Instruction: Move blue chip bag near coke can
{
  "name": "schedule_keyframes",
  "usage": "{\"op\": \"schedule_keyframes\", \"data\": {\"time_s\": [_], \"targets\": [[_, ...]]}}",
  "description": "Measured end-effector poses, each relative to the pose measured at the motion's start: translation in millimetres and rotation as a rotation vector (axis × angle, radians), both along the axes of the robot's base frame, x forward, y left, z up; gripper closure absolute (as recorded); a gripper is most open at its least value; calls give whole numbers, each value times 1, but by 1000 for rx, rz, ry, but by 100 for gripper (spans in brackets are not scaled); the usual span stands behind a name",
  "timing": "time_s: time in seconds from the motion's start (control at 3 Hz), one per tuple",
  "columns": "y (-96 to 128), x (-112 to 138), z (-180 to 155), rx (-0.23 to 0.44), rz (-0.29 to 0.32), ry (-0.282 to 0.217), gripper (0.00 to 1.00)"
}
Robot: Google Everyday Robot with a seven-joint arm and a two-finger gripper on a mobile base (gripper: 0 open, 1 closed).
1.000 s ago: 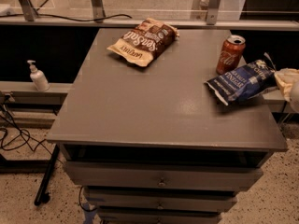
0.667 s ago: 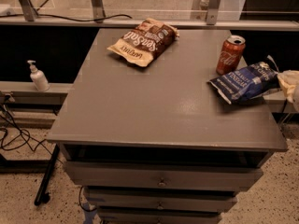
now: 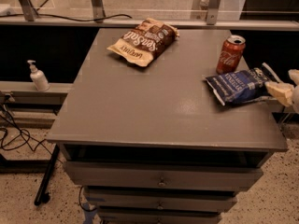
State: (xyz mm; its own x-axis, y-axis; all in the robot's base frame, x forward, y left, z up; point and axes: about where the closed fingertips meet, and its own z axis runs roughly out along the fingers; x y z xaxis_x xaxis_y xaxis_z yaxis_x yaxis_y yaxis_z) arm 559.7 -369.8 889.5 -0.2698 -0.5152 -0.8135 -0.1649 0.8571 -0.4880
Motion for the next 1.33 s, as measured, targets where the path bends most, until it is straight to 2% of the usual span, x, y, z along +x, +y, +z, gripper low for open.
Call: {"op": "schedule_keyframes", "data": {"time_s": [0.33, 0.67, 1.0, 1.33], "targets": [[4, 2, -5, 0, 16, 19, 0], [4, 2, -5, 0, 16, 19, 0], [9, -1, 6, 10, 63, 33, 0], [11, 3, 34, -10, 156, 46, 0]]}}
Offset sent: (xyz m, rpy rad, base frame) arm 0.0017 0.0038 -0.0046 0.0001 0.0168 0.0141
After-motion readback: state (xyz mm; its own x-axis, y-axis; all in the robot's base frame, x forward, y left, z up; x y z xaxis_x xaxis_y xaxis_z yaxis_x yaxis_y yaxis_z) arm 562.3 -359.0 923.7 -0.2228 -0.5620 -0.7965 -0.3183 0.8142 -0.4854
